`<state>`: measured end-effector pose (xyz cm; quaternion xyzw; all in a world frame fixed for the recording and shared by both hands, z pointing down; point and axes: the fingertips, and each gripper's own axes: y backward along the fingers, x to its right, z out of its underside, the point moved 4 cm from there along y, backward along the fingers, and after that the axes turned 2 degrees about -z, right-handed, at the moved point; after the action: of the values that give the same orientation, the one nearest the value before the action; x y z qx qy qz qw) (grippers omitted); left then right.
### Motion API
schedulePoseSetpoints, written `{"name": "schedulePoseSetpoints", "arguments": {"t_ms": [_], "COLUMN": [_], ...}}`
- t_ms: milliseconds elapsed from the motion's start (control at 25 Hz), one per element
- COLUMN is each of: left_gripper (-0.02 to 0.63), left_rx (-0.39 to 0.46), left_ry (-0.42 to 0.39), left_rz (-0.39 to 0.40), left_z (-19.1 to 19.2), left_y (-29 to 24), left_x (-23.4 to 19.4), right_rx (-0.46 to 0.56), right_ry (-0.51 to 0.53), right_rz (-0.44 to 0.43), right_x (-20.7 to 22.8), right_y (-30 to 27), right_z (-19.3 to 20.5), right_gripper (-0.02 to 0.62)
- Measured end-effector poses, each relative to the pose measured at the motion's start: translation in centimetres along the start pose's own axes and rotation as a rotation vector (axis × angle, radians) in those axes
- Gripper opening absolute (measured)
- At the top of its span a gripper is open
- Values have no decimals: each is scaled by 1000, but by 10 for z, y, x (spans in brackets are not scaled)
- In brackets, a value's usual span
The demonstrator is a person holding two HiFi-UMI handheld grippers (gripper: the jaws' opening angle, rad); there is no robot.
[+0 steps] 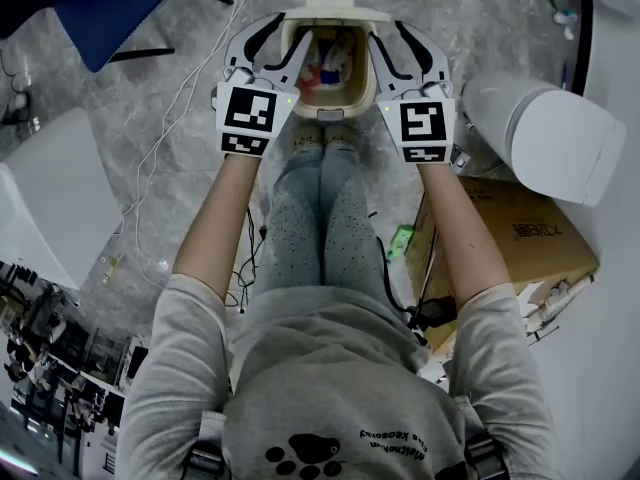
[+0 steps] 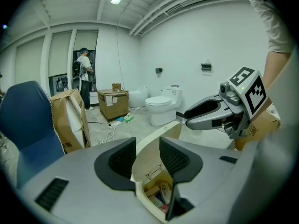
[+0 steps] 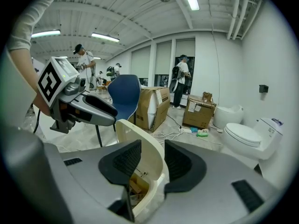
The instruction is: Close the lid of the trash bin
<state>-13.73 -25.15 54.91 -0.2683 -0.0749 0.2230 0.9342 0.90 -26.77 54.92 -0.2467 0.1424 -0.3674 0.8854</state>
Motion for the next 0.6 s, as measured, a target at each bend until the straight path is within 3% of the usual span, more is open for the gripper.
{"name": "schedulePoseSetpoints", "arguments": {"t_ms": [600], "left_gripper": [166], "left_rx": [-37], "left_ry": [-21], "left_rz": [5], "left_z": [13], "left_y": [-22], "left_x": [-16], "right_rx": [-73], "right_ry": [88], "right_rz": [-57], "right_x": [13], "right_y": [-30], "right_z": [8], "right_gripper": [153]}}
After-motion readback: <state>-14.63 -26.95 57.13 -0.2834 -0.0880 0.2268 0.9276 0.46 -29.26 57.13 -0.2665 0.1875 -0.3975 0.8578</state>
